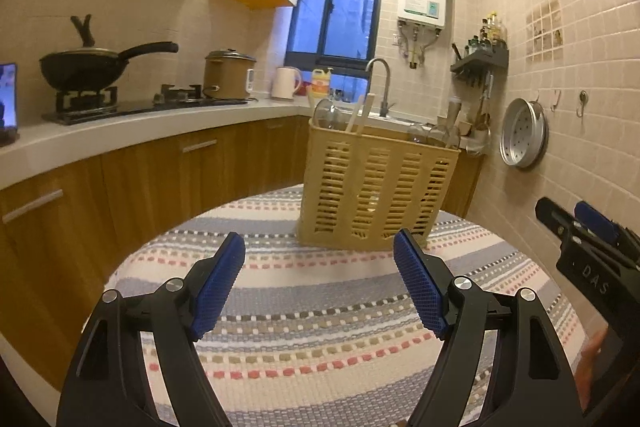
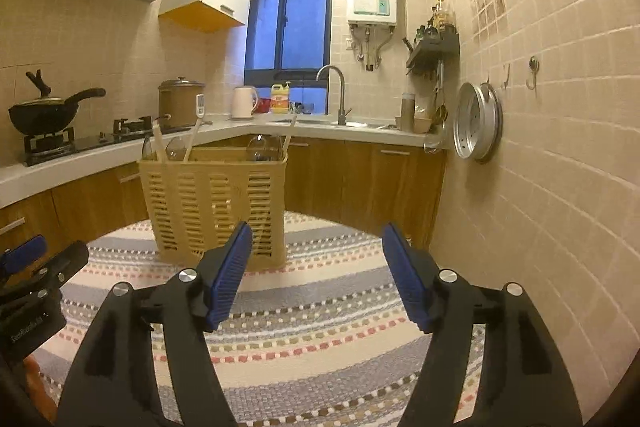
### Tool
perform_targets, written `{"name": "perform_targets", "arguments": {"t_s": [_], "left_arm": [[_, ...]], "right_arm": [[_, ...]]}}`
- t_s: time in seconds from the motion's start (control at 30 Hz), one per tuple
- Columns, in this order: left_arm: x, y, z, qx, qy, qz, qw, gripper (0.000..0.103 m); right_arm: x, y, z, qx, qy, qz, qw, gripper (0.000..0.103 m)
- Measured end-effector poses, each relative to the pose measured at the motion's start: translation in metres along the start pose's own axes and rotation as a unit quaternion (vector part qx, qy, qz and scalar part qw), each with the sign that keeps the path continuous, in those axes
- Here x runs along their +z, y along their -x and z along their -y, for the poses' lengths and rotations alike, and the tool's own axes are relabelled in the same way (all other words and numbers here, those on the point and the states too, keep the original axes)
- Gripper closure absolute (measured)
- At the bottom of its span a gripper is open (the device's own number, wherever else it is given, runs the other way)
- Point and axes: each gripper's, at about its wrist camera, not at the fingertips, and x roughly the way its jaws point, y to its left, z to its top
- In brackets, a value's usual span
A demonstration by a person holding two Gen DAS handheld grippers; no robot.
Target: Organize utensils
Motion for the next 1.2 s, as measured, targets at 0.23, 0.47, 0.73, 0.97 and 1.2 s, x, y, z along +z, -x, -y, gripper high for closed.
{"name": "perform_targets", "arguments": {"t_s": [0.23,0.47,0.73,0.97,1.2], "left_arm": [[0.0,0.009,0.007,0.029,-0.017,0.029,0.999,0.019],[-0.004,0.013,0.014,0.037,-0.036,0.031,0.9982,0.012],[-0.003,0.01,0.011,0.05,-0.026,0.024,0.9981,0.012],[-0.003,0.004,0.013,0.052,-0.034,0.011,0.998,0.009],[-0.003,0.002,0.011,0.044,-0.029,0.002,0.9986,0.008]], "right_arm": [[-0.006,-0.003,-0.001,0.011,-0.003,-0.014,1.0,0.03],[-0.011,-0.005,-0.003,0.01,-0.002,-0.024,1.0,0.03],[-0.013,-0.01,0.0,0.012,-0.005,-0.035,0.999,0.03],[-0.013,-0.012,0.001,0.014,-0.005,-0.039,0.999,0.03],[-0.014,-0.015,0.001,0.019,-0.008,-0.045,0.999,0.03]]}}
